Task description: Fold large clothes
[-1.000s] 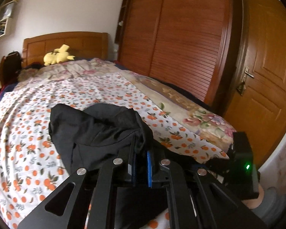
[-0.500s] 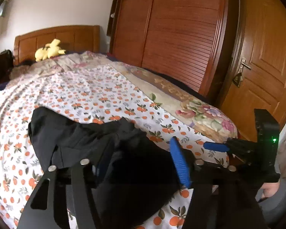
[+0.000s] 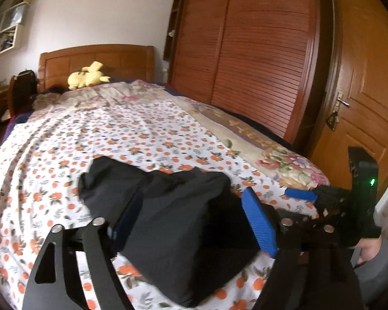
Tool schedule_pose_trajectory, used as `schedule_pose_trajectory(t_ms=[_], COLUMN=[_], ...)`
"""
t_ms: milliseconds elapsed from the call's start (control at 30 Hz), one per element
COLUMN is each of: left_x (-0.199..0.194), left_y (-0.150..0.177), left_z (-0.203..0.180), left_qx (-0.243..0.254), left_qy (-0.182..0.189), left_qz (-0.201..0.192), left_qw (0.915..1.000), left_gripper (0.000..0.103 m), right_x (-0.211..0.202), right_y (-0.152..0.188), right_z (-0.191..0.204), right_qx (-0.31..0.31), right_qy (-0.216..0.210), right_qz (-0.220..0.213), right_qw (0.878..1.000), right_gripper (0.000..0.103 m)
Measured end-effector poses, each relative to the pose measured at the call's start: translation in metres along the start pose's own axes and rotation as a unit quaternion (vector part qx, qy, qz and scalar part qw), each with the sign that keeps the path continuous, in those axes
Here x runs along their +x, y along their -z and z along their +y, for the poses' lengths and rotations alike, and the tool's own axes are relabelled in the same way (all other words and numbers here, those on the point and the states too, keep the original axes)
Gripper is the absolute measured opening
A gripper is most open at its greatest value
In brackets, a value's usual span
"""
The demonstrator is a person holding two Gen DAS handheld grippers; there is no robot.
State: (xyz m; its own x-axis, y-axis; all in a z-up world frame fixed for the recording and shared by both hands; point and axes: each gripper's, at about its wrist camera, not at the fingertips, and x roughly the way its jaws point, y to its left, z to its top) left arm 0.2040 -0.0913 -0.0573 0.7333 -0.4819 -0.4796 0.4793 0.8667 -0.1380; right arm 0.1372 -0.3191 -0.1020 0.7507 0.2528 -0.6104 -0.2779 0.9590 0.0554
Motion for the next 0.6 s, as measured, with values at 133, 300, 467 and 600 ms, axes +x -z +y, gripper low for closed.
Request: schedule_pose_trajectory(t_ms=[133, 300, 467, 600], left_x=[-0.012, -0.020, -0.025, -0.034], left_y=[0.012, 0.034, 0.053, 0.062], left_z=[0.024, 0.059, 0.083, 0.098], left_qx=[-0.003, -0.028, -0.046, -0.050], left_qy=[-0.024, -0.053, -0.072, -0.089], left_qz=[0.007, 0.023, 0.035, 0.039], left_qw=[0.9997, 0.9979, 0.9957, 0.9940], left_gripper=[0.095, 0.100, 0.100, 0.100], right_x=[-0.001, 0.008, 0.032, 0.057], right_y=[-0.017, -0.040, -0.057, -0.069], right_z=[0.017, 0.040, 0.051, 0.056], right_qx=[-0.014, -0.038, -0.047, -0.055], right_qy=[-0.009, -0.019, -0.030, -0.032], right_qz=[-0.016, -0.021, -0.006, 0.015], right_qw=[1.000, 0.999, 0.998, 0.998], right_gripper=[0.067, 0.072, 0.073, 0.075])
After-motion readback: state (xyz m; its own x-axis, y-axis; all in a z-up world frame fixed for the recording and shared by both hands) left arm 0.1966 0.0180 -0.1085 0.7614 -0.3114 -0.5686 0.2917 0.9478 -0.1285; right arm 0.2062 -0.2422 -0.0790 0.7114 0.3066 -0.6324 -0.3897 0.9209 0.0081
